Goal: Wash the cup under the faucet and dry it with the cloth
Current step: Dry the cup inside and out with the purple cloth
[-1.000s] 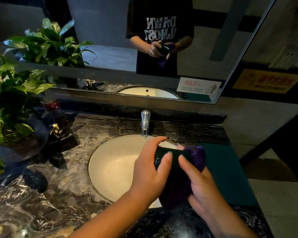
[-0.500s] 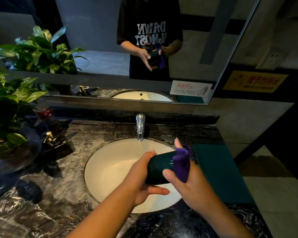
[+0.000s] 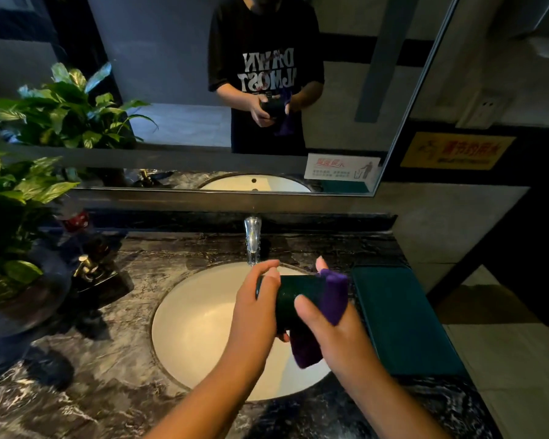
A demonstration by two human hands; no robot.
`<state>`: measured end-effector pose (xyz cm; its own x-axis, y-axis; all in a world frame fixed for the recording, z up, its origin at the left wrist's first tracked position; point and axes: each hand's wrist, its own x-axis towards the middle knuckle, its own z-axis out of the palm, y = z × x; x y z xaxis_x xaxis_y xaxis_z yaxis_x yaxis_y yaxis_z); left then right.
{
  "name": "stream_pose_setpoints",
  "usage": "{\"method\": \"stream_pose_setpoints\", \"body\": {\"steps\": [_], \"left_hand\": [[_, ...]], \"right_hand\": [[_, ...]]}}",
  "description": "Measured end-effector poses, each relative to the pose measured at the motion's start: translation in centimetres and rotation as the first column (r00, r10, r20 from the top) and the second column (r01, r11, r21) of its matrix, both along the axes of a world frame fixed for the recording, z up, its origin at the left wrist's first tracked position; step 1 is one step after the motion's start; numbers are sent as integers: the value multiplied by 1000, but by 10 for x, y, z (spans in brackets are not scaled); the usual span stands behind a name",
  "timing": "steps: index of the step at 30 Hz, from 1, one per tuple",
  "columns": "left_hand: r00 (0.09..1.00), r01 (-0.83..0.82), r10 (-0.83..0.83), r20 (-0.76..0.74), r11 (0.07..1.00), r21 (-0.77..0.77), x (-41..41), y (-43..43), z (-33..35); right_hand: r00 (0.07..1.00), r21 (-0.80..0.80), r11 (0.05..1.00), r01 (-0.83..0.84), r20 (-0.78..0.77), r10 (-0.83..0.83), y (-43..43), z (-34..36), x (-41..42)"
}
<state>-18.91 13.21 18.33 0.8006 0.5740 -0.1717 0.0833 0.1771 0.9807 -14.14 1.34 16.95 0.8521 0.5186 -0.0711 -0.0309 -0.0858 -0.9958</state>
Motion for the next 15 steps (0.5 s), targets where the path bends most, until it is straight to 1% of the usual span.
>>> {"method": "stream_pose_setpoints", "body": {"steps": [1,2,3,4,5,6,7,8,9,10,11,12,13,15], "left_hand": [[998,-11,1,61,985,170,-2,0,-5],[993,-15,-25,116,941,337,-4,1,-10],[987,-14,-64,145,877,481,-6,4,-17],[982,-11,-100,160,817,577,-7,6,-20],[978,-5,-126,166,784,621,-8,8,-24],[976,14,-144,161,784,620,-9,10,-26],[977,40,-153,149,815,578,-9,11,-26],[979,81,-163,125,864,497,-9,9,-25],[981,127,-172,91,921,368,-8,7,-21],[984,159,-172,51,967,200,-6,3,-16],[987,163,-163,-5,986,25,-3,1,-10],[987,141,-150,-63,982,-127,-2,1,-4],[982,122,-155,-111,958,-261,-1,2,-2],[951,121,-238,-198,874,-470,-3,10,1]], "right_hand": [[986,104,993,47,-161,-29,1,0,0],[948,207,974,96,-316,-26,2,1,1],[902,284,950,129,-432,6,3,1,1],[867,332,933,138,-496,48,2,2,2],[851,347,929,126,-519,78,2,3,2],[851,333,937,109,-518,85,1,2,2],[865,305,948,94,-496,73,-1,0,3],[889,265,960,90,-457,43,-2,-1,5],[917,208,974,89,-399,2,-3,-3,8],[949,138,988,73,-314,-26,-5,-5,10],[978,56,998,36,-208,-23,-7,-5,10],[995,-23,1000,-17,-95,15,-8,-3,9],[997,-87,994,-73,6,73,-10,-2,9],[973,-194,969,-153,142,182,-15,-1,10]]}}
